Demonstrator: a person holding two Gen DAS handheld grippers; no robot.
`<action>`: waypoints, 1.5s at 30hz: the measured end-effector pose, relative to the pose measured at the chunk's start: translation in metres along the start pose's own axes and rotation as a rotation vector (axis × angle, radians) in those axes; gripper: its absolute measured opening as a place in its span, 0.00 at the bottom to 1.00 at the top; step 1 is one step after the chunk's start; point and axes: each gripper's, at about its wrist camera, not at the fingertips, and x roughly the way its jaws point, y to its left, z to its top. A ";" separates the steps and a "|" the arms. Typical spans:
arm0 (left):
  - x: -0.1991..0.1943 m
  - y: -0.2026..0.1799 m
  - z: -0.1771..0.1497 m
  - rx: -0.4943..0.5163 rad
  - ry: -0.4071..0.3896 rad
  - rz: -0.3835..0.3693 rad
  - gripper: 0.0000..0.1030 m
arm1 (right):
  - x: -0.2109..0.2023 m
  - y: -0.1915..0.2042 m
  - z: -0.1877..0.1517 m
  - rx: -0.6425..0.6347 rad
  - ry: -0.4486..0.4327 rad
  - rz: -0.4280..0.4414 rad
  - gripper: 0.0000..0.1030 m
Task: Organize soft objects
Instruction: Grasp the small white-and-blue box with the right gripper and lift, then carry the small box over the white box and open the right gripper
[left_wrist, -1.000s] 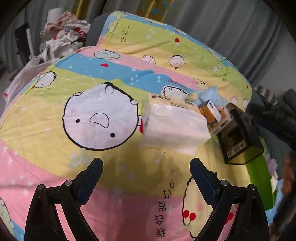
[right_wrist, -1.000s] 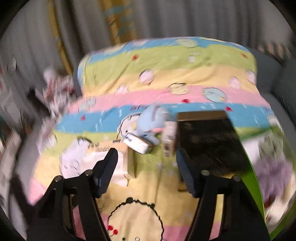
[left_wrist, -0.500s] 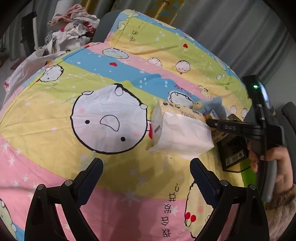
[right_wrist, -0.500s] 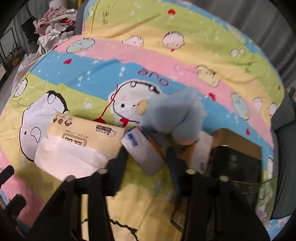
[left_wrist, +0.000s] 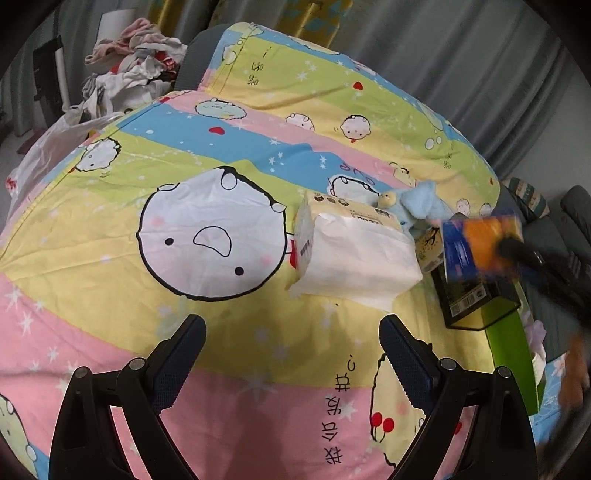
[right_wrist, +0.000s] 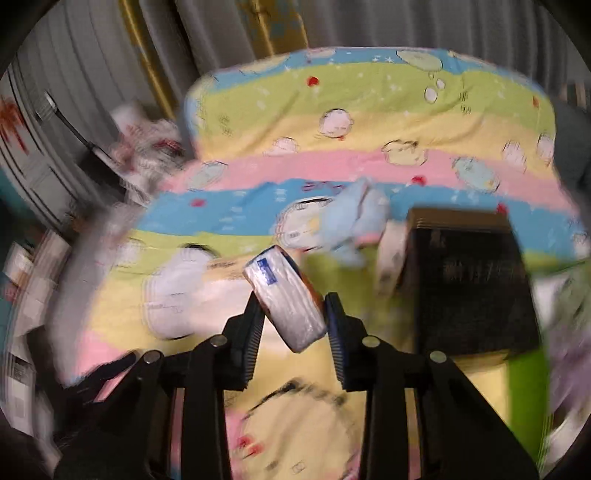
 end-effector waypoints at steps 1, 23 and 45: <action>0.000 -0.001 0.000 0.002 -0.001 0.004 0.92 | -0.002 -0.001 -0.012 0.029 0.016 0.044 0.32; 0.032 -0.061 -0.030 0.072 0.071 -0.168 0.67 | 0.038 -0.043 -0.058 0.220 0.070 -0.032 0.65; 0.012 -0.155 -0.029 0.295 -0.007 -0.339 0.49 | -0.012 -0.070 -0.056 0.301 -0.053 0.058 0.41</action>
